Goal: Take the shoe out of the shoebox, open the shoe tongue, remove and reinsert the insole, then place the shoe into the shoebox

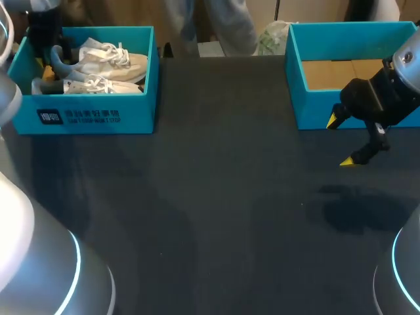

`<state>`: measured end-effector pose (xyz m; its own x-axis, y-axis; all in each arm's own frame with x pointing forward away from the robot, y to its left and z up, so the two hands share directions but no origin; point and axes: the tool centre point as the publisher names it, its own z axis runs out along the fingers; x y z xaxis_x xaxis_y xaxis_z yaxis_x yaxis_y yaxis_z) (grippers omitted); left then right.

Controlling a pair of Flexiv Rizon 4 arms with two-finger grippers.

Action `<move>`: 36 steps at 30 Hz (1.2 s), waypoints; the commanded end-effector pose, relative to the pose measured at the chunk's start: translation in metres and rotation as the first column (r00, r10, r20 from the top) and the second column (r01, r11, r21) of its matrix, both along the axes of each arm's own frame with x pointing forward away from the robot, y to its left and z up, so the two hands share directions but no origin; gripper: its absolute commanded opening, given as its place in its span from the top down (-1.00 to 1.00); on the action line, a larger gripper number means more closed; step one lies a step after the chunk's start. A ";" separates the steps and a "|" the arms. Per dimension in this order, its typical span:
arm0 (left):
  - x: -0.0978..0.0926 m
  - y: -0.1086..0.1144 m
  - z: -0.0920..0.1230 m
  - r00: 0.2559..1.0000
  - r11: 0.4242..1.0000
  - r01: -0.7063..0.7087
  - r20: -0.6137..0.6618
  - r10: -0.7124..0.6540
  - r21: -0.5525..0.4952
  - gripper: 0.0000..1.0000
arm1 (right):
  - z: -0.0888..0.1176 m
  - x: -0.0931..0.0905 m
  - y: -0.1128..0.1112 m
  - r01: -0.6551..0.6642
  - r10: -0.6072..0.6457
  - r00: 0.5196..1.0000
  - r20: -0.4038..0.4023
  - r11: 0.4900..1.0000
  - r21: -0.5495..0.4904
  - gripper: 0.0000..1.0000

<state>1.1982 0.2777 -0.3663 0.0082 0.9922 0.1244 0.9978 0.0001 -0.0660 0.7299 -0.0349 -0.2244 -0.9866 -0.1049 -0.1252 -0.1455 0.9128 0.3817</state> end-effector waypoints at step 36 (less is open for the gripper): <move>-0.079 0.009 0.142 0.996 0.997 -0.064 0.052 0.066 -0.031 -1.00 | -0.001 0.000 0.001 0.001 -0.001 1.000 0.001 1.000 -0.002 -1.00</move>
